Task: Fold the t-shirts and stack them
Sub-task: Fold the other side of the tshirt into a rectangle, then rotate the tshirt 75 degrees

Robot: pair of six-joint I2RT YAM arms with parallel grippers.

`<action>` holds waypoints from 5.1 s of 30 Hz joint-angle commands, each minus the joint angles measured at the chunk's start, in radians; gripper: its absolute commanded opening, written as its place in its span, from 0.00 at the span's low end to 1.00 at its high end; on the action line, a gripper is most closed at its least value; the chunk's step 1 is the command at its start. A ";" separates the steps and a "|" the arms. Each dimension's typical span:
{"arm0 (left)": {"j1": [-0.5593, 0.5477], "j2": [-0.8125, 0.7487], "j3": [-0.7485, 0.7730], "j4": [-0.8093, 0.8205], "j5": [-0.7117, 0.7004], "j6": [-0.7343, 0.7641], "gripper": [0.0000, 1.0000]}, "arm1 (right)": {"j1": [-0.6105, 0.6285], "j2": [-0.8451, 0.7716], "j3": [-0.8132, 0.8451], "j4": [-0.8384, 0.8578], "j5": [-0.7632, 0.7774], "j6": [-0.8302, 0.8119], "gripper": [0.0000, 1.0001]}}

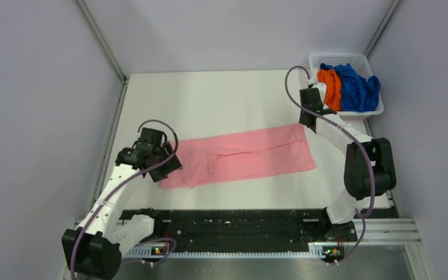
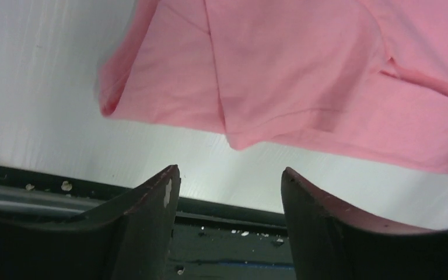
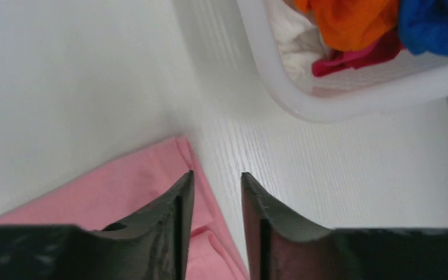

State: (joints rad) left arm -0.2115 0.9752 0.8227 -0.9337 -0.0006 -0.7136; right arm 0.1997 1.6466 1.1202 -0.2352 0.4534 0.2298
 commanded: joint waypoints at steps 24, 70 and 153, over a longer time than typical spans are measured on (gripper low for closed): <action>0.133 0.589 0.049 0.585 0.100 -0.019 0.73 | -0.002 -0.169 -0.234 0.191 -0.477 0.092 0.96; 0.084 0.445 0.009 0.471 0.010 -0.030 0.53 | 0.016 -0.154 -0.254 0.157 -0.456 0.057 0.96; 0.057 0.800 0.141 0.618 0.277 -0.123 0.99 | 0.137 0.097 -0.159 0.264 -0.555 0.098 0.99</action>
State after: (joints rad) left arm -0.1749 1.6691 0.9600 -0.3729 0.2924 -0.7860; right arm 0.3332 1.7615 1.0046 -0.0170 -0.1040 0.3016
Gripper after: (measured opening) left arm 0.988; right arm 0.984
